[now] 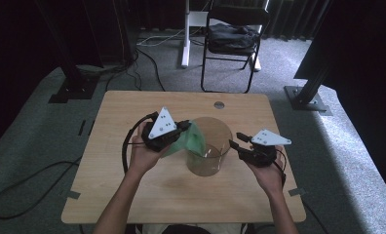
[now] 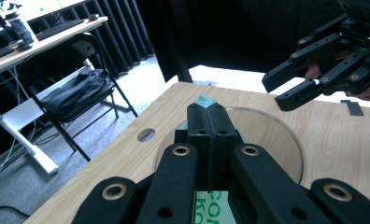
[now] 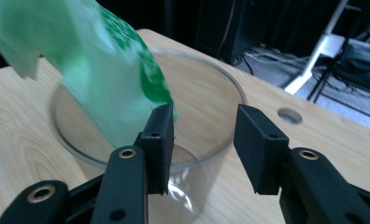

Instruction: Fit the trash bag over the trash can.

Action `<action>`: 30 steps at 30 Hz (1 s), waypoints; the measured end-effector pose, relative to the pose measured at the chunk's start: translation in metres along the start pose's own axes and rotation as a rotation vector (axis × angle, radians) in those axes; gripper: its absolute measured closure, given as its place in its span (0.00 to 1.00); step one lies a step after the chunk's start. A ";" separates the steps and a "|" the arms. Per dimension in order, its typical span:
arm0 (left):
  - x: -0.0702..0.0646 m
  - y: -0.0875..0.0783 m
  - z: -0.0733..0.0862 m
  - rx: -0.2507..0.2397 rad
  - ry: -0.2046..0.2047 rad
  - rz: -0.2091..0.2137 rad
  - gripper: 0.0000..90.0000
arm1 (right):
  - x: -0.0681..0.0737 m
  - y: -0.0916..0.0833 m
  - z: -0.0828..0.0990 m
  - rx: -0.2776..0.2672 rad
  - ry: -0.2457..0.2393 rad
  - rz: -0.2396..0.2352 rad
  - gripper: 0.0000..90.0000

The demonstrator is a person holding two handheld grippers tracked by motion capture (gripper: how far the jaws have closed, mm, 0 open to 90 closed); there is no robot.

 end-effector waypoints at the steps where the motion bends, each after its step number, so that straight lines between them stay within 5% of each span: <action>1: -0.002 0.001 -0.002 -0.002 0.004 0.005 1.00 | 0.002 0.000 -0.003 -0.003 -0.005 -0.006 0.64; 13: -0.014 0.010 -0.015 -0.012 0.025 0.033 1.00 | 0.028 0.007 -0.040 -0.059 -0.062 -0.083 0.63; 30: -0.023 0.015 -0.017 -0.019 0.031 0.067 1.00 | 0.051 0.028 -0.055 -0.050 -0.105 -0.157 0.55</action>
Point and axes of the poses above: each handheld gripper's, and its own axes: y roughly forward along the jaws, z roughly out of its underside, x roughly to its left, the point moved 10 cm from there along y, roughly forward along the jaws, and after that the axes turned 2 degrees about y, right-handed, at the moved point
